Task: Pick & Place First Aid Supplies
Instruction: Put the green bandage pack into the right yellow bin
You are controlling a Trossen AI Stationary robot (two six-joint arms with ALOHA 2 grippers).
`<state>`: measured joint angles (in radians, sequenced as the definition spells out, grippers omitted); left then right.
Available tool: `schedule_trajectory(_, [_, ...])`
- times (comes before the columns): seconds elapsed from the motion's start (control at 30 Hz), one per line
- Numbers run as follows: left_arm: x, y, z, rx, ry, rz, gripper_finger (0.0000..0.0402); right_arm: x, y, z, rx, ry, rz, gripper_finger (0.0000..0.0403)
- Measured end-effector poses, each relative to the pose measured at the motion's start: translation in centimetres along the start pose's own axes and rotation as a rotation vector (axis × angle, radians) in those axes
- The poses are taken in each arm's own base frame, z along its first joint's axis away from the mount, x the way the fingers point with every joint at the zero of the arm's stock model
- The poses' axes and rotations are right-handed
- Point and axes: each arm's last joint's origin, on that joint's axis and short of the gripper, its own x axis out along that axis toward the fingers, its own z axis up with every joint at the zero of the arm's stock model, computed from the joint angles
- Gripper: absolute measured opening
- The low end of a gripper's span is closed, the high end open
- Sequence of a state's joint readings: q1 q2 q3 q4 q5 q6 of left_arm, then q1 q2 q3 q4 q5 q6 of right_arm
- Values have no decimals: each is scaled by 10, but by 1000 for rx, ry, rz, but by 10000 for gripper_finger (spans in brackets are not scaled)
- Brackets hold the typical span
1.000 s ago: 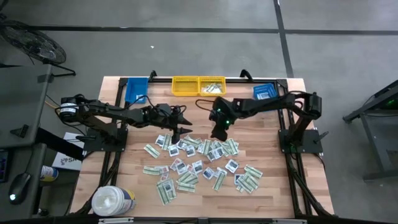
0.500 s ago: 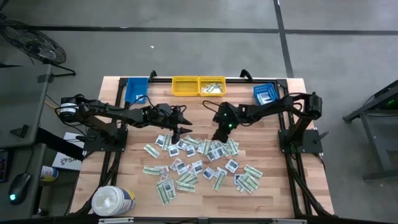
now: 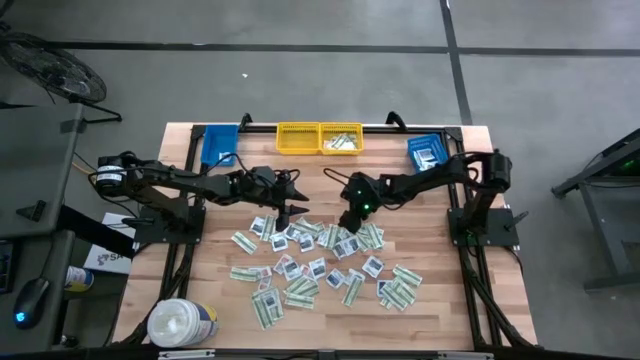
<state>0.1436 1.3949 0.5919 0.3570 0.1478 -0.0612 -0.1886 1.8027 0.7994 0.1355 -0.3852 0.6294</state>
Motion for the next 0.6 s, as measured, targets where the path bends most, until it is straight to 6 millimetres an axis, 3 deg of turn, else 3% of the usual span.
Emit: schedule_trajectory(0.6, [0,0,-2,-2,17,-1,162,9,11,-7,29,0,30,151])
